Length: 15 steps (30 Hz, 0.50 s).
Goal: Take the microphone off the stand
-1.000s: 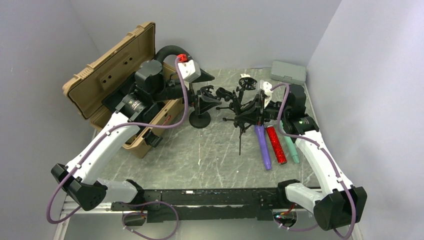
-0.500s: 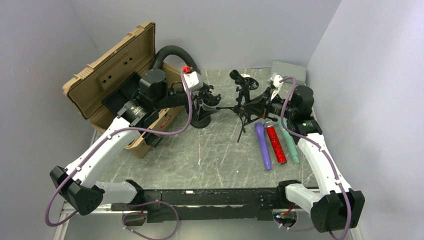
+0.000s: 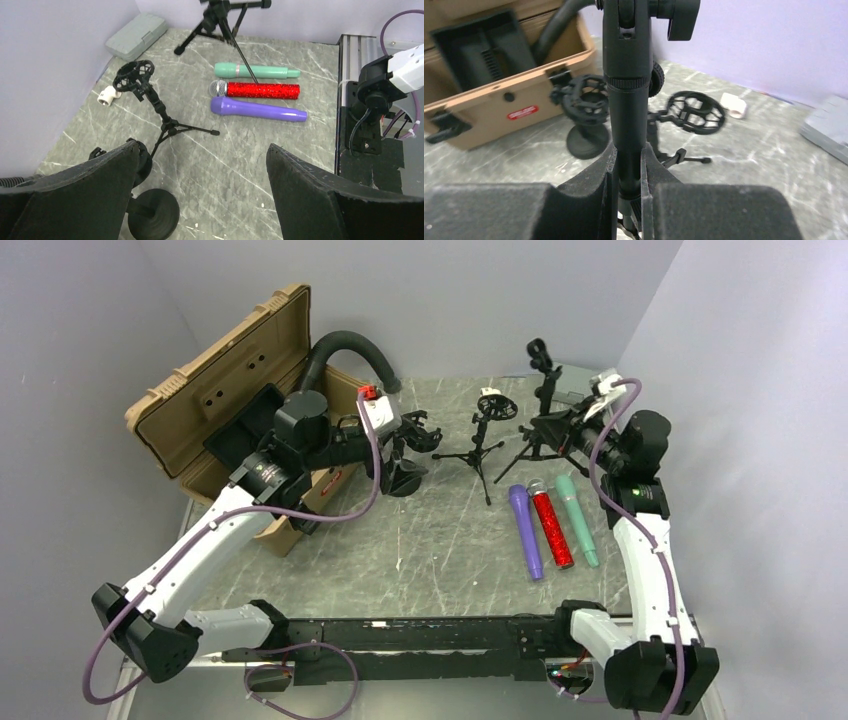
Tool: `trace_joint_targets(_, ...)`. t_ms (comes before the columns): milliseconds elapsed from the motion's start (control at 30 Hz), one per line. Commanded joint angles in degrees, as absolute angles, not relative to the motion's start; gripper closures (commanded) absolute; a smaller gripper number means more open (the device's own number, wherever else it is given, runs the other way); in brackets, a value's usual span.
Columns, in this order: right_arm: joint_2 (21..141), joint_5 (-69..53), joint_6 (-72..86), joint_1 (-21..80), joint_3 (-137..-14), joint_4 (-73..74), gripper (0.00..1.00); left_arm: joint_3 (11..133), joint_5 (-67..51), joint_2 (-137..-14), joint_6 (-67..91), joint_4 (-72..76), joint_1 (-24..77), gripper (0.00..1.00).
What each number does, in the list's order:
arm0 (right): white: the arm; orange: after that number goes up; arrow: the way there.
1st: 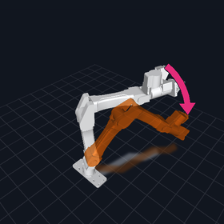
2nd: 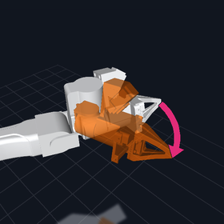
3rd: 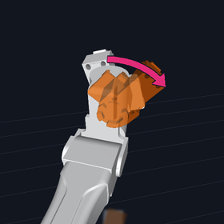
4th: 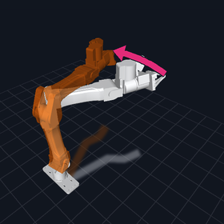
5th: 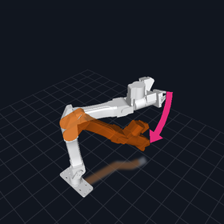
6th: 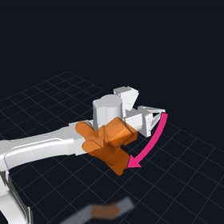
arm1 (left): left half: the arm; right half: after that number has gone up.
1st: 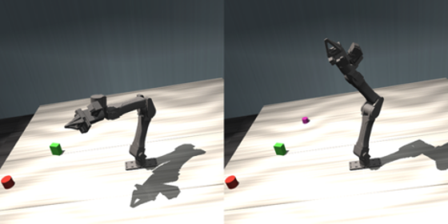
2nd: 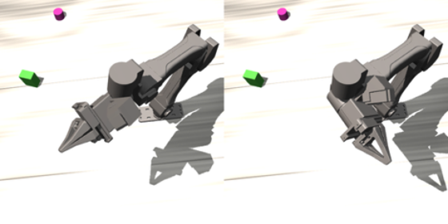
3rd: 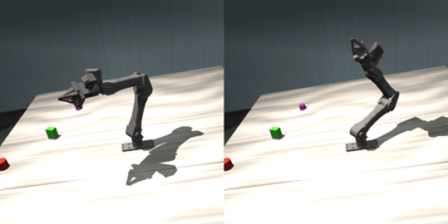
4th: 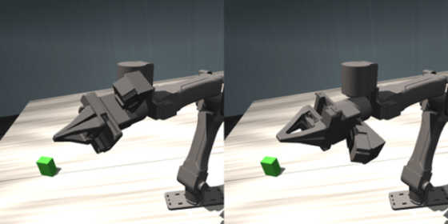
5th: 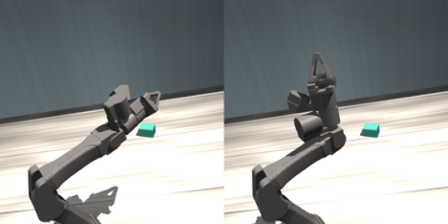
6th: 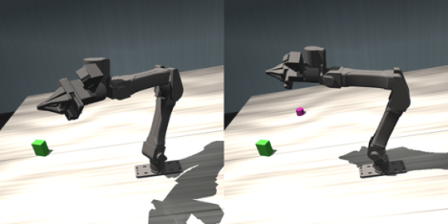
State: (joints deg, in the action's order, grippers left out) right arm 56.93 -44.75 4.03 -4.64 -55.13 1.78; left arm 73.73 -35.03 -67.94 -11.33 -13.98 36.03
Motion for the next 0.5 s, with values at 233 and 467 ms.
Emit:
trace_joint_targets(233,59.1,-29.5,7.3,-9.8,-58.2,-10.1,1.0,69.8,-33.7,-63.8,-12.7,-11.3,36.1,0.01)
trace_joint_targets(467,61.5,-19.8,8.7,-9.9,-57.5,-15.2,1.0,68.8,-33.1,-63.4,-13.2,-11.6,36.1,0.0)
